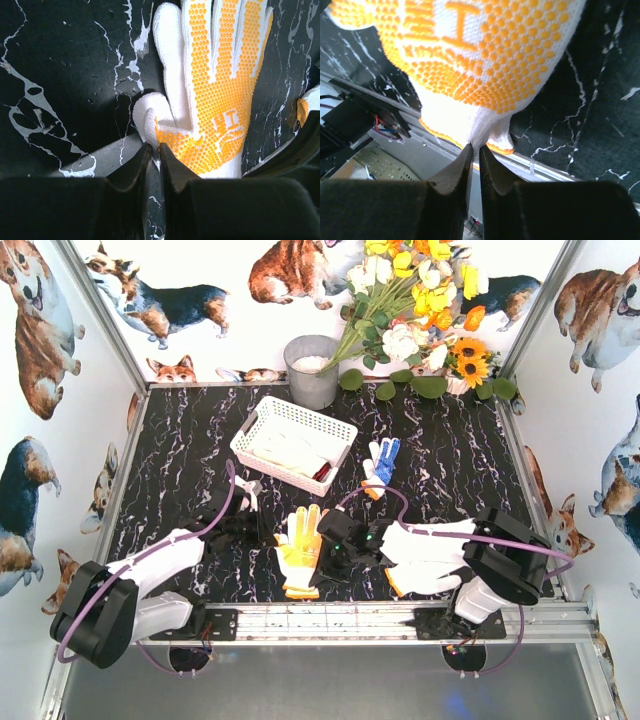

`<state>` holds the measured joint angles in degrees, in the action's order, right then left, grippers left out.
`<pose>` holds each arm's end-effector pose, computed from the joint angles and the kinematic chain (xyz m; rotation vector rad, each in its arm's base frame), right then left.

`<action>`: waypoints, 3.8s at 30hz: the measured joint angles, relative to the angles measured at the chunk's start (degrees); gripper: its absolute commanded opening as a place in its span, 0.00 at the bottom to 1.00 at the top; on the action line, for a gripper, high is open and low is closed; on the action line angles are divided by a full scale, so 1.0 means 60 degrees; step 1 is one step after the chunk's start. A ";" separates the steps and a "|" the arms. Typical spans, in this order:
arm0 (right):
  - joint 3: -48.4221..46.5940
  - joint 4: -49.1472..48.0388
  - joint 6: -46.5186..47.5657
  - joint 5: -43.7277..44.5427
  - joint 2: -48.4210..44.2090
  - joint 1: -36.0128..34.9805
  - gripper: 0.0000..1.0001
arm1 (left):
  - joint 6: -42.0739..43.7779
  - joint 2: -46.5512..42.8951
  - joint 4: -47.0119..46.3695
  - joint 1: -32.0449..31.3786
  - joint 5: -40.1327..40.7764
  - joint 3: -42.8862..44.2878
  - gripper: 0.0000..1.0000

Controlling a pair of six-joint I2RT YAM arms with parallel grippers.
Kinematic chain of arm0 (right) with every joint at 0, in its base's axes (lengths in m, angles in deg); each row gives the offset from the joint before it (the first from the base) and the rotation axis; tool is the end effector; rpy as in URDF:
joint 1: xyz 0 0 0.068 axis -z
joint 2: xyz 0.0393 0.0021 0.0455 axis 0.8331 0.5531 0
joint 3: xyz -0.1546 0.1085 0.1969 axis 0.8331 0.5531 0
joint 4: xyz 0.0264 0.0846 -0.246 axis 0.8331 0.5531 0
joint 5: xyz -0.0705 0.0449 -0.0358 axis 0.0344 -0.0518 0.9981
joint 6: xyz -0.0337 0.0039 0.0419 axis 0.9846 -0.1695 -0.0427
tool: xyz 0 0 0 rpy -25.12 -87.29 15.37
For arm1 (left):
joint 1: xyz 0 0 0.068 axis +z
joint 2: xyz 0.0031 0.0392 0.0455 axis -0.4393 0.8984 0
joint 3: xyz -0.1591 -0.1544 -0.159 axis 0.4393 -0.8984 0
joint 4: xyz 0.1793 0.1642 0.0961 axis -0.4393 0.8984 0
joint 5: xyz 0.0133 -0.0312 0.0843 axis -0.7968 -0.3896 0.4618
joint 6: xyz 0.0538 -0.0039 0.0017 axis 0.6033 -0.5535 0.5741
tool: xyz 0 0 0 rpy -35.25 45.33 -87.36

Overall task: Put the gloves into the storage basket
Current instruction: Pair the glove with the glove.

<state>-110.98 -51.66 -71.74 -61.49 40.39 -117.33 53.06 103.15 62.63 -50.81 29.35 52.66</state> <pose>0.1277 0.2484 0.1478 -0.2782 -2.9587 -0.8495 0.1797 -0.0966 0.1531 -0.0051 2.5793 -0.8453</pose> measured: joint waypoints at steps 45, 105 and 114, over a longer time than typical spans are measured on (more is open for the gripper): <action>0.0204 0.0423 -0.0517 -0.0018 -0.0091 -0.0091 0.10 | 0.0004 0.0685 -0.0769 0.0000 0.0157 0.0204 0.06; 0.0816 -0.0568 0.1362 0.0958 -0.0481 0.2146 0.23 | -0.2812 0.0127 -0.2131 -0.0069 -0.1555 -0.1450 0.41; 0.0299 -0.0594 0.1610 0.0561 0.0204 0.2178 0.16 | -0.2794 0.0630 -0.2364 -0.0069 -0.1494 -0.1337 0.29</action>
<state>-109.18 -55.22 -62.08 -58.13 41.61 -104.26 36.29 106.93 48.45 -51.22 20.39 44.64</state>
